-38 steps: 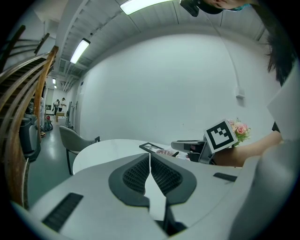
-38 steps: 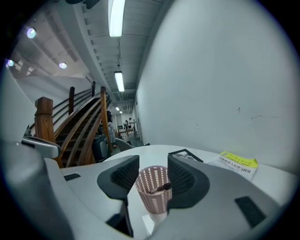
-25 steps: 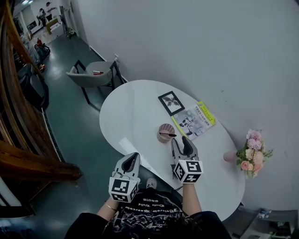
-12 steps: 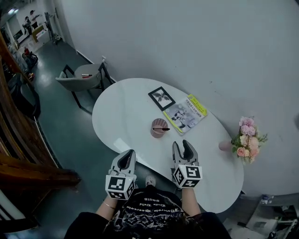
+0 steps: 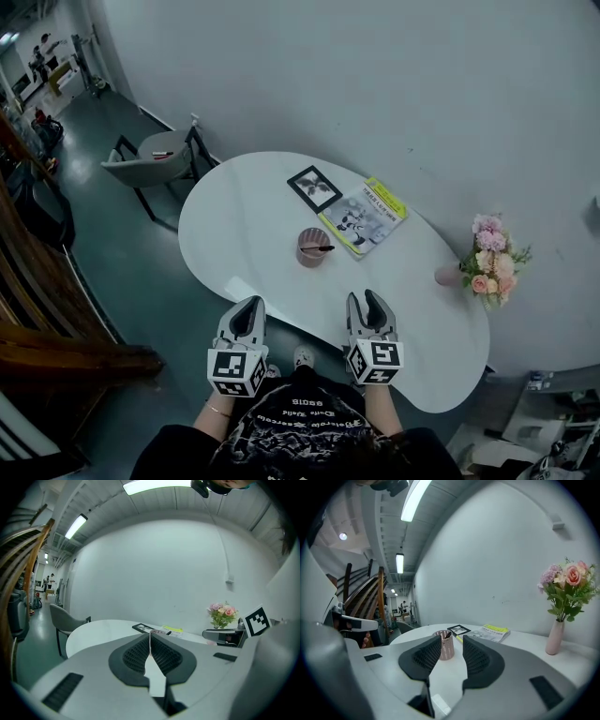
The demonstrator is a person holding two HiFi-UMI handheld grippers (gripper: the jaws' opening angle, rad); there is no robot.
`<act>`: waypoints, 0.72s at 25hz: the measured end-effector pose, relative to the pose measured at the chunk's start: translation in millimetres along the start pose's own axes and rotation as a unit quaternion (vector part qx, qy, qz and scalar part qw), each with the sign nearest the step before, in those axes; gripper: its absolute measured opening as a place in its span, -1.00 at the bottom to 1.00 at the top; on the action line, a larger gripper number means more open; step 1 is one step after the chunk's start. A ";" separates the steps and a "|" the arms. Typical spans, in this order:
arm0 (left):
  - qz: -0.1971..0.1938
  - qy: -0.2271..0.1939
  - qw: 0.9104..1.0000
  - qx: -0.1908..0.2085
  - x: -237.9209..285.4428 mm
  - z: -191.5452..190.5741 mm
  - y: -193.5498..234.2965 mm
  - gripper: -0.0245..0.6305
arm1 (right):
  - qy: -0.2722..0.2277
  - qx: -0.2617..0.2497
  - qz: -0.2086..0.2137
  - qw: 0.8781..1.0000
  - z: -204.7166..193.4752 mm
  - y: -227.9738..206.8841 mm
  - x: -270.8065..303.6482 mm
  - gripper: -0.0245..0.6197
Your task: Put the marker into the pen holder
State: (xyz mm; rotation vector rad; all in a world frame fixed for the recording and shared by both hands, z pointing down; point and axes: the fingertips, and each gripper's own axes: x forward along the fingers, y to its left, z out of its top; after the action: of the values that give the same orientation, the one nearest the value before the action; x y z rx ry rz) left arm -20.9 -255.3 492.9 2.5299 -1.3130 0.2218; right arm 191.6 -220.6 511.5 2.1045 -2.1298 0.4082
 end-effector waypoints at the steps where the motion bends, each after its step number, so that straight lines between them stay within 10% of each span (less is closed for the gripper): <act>1: -0.001 0.000 1.000 0.000 -0.9 -0.2 -0.1 -0.85 | 0.001 0.000 0.000 1.000 -1.1 0.7 -2.0 -0.42; 18: -0.008 -0.018 1.000 0.019 -17.0 -1.0 2.5 -0.85 | 0.002 -0.045 0.003 0.999 -5.9 15.7 -28.0 -0.84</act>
State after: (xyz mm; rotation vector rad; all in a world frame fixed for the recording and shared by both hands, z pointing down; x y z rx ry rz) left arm -32.7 -243.2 489.8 2.5871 -1.3122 0.2021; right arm 176.2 -192.1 507.9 2.0471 -2.1115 0.3095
